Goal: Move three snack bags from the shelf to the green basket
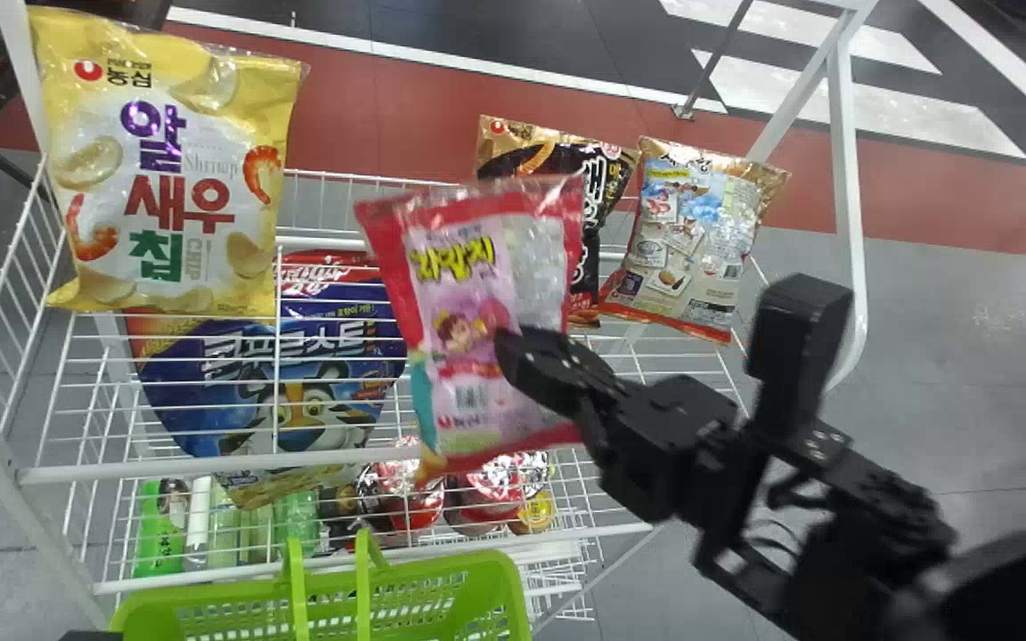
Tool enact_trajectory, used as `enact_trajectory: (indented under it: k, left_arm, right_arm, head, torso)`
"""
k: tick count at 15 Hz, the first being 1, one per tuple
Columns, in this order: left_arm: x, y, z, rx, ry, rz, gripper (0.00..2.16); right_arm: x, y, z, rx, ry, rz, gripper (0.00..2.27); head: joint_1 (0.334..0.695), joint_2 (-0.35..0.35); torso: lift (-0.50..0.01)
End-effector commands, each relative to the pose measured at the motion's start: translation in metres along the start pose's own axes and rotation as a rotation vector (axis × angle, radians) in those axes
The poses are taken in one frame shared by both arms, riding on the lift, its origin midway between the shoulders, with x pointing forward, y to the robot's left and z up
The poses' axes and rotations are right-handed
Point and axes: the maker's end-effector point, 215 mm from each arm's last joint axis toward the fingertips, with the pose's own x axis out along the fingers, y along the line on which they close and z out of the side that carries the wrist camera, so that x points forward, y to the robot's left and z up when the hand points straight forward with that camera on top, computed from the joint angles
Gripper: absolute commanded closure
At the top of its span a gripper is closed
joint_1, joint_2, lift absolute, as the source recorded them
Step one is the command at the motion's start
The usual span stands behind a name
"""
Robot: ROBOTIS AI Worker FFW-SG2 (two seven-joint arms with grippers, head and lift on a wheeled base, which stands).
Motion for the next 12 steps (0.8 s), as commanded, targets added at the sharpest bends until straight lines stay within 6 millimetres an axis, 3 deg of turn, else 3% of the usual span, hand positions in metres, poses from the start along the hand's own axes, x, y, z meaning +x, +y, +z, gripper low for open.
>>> enact_trajectory:
  k: [1,6,8,12]
  left_arm:
    - [0.003,0.002,0.002,-0.003,-0.008,0.002,1.57]
    - [0.001,0.005,0.009,0.003,-0.025,0.009,1.57]
    - [0.002,0.004,0.01,0.006,-0.029,0.003,1.57]
    - [0.001,0.003,0.01,0.006,-0.03,-0.003,1.57]
  right_arm:
    - [-0.039,-0.011,-0.035,0.086,0.122,-0.016,2.24]
    - [-0.086,0.034,-0.121,0.43,0.369,0.114,2.24]
    - [-0.088,0.036,-0.138,0.479,0.401,0.117,2.24]
    - [-0.071,0.052,-0.202,0.604,0.514,0.156,2.24]
  head:
    - [0.695,-0.35]
    - [0.695,-0.35]
    - [0.695,-0.35]
    - [0.695,-0.35]
  torso:
    - [-0.048]
    - [-0.048]
    - [-0.048]
    - [-0.048]
